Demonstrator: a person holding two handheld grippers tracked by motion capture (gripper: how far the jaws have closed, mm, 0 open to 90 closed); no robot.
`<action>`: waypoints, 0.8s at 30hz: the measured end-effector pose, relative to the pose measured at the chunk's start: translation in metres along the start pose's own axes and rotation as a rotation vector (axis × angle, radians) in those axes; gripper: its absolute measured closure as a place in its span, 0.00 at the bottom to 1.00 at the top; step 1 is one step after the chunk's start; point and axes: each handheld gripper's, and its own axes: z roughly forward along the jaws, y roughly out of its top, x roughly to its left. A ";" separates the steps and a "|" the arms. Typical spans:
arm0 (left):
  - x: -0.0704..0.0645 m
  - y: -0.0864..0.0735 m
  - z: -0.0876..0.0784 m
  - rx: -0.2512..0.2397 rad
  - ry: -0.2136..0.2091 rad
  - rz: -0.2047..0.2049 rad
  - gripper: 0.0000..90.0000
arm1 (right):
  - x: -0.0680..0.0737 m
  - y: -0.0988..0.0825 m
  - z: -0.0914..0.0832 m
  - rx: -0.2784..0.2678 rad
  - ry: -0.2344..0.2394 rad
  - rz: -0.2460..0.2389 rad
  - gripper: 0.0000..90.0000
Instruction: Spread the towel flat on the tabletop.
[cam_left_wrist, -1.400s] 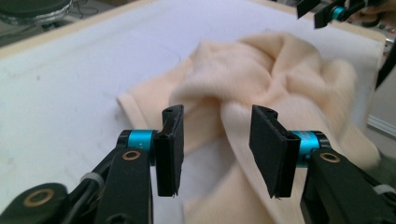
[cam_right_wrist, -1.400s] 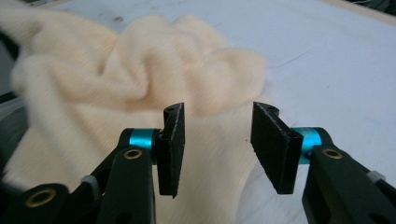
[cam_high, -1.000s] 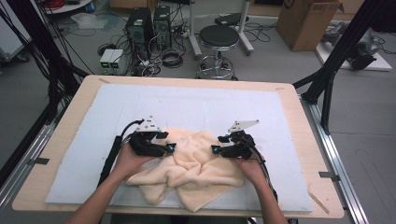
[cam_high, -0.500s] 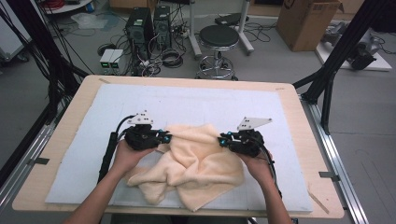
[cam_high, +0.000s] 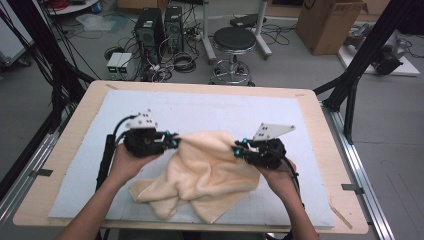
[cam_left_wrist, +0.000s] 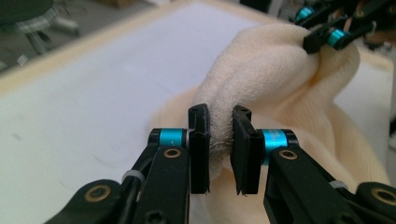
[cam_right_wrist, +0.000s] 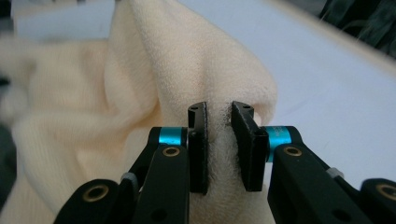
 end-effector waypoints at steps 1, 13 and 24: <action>-0.005 -0.010 0.005 0.027 -0.017 -0.001 0.87 | 0.003 -0.011 0.004 0.030 0.019 0.005 0.85; -0.036 -0.048 0.006 0.097 -0.151 0.034 0.87 | 0.029 -0.042 -0.010 0.036 0.172 0.015 0.70; -0.032 -0.051 0.005 0.074 -0.161 0.025 0.86 | -0.008 -0.014 0.033 0.030 0.183 0.141 0.49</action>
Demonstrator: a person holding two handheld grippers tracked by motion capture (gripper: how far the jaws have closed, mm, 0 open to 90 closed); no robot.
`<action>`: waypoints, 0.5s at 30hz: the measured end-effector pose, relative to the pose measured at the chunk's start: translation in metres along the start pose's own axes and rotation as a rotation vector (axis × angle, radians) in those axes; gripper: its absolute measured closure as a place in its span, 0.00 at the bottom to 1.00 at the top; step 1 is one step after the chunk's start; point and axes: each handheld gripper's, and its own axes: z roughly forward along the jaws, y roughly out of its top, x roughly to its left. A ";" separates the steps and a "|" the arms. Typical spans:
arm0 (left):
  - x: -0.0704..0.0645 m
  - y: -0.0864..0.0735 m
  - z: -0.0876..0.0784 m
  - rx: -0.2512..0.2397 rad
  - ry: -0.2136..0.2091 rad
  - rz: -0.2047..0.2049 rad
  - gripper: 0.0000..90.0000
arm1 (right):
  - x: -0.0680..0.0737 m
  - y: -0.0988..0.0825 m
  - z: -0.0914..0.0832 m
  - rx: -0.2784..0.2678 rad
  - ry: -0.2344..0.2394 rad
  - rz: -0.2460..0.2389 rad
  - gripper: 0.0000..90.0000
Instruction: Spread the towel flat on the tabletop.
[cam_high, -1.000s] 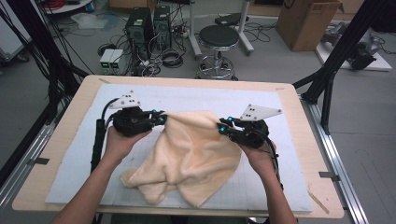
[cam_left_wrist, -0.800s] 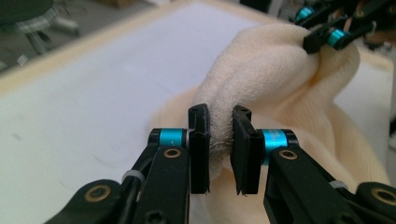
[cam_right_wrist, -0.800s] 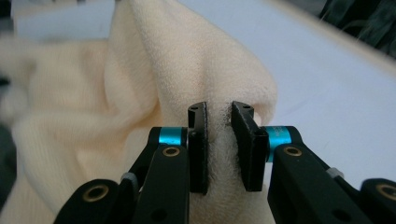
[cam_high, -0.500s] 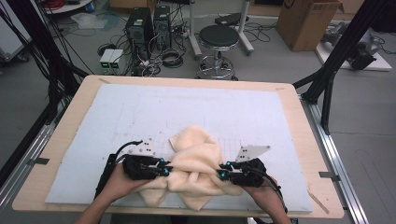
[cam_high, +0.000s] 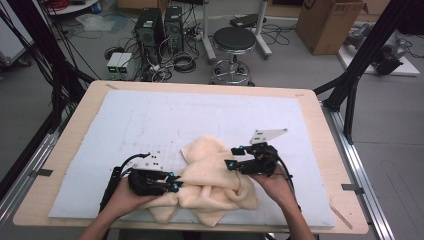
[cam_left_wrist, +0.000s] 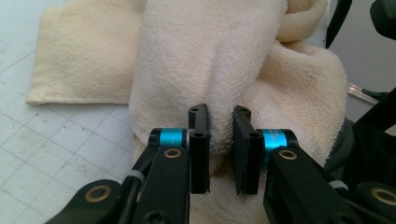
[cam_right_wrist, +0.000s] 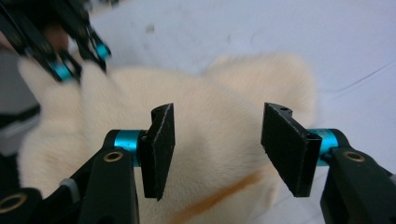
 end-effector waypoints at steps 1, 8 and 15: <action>0.001 0.000 -0.001 -0.005 -0.005 -0.004 0.85 | 0.002 -0.001 0.009 0.041 0.006 -0.012 0.53; 0.029 0.021 -0.029 -0.156 0.034 -0.093 0.67 | 0.028 -0.018 0.034 0.114 0.055 -0.130 0.88; 0.056 0.041 0.009 -0.077 0.160 -0.102 0.56 | 0.047 -0.017 0.027 0.088 0.070 -0.220 0.89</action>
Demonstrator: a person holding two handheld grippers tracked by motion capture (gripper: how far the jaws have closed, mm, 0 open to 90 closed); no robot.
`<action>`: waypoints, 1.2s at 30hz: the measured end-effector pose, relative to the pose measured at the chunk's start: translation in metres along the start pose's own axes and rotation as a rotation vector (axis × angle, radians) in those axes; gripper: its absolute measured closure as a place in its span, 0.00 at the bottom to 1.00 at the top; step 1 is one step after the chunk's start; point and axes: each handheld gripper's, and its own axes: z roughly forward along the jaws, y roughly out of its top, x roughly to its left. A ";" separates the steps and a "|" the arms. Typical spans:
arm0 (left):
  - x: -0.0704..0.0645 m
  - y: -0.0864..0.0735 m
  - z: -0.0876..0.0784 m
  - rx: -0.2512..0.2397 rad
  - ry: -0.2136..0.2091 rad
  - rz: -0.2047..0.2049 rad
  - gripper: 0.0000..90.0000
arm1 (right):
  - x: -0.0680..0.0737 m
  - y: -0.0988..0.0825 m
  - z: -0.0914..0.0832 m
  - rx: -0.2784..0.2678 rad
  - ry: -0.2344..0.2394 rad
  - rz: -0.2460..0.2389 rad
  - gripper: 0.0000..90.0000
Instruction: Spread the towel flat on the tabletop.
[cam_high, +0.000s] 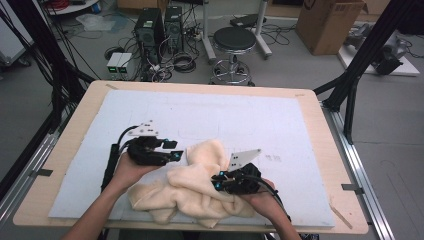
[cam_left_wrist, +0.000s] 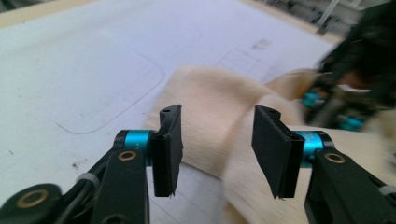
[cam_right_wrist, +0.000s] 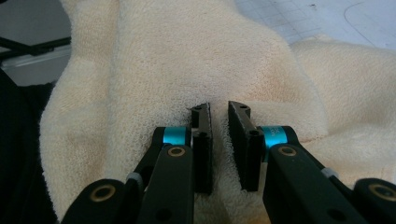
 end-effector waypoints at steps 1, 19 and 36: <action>0.000 0.000 0.000 0.000 0.000 0.000 0.55 | 0.000 0.000 0.000 0.000 -0.004 -0.009 0.89; 0.007 -0.009 0.075 0.206 0.044 0.022 0.95 | -0.011 -0.003 -0.004 -0.060 -0.004 0.048 0.72; 0.001 -0.027 -0.016 0.087 0.082 0.088 0.96 | -0.068 -0.008 -0.004 -0.023 -0.225 0.260 0.58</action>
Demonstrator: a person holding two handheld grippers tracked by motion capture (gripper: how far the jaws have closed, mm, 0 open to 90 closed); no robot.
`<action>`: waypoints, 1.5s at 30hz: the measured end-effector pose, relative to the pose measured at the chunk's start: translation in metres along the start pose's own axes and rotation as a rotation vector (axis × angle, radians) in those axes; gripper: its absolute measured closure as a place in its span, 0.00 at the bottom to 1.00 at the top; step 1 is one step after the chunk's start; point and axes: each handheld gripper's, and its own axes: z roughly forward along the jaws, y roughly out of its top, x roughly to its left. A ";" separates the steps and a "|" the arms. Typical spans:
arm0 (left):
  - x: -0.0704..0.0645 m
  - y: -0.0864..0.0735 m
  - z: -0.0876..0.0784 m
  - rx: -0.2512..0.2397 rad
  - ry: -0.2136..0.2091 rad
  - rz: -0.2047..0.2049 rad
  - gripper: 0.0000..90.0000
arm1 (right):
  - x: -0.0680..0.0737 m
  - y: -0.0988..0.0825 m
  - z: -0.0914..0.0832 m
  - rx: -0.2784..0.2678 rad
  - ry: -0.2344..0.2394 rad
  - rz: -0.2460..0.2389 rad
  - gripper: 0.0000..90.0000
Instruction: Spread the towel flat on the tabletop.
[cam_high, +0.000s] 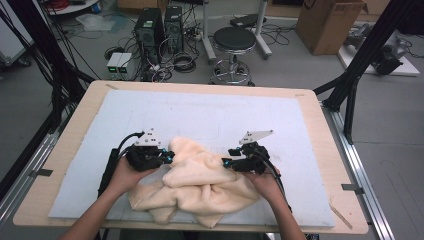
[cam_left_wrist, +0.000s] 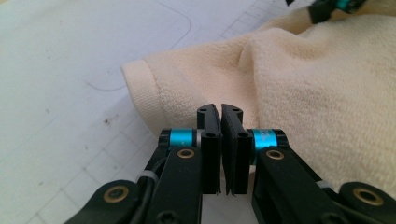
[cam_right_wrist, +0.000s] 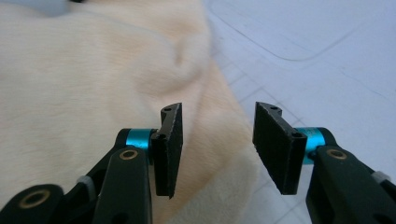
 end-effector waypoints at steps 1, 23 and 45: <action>0.001 -0.002 -0.001 -0.003 -0.002 -0.007 0.96 | -0.003 -0.001 0.005 0.017 -0.009 0.012 0.58; 0.024 0.001 -0.012 -0.126 0.065 -0.137 0.96 | -0.006 0.012 -0.082 -0.103 -0.286 -0.111 0.96; 0.031 -0.011 -0.002 -0.025 0.074 -0.142 0.96 | -0.044 0.025 -0.015 -0.080 -0.087 -0.038 0.62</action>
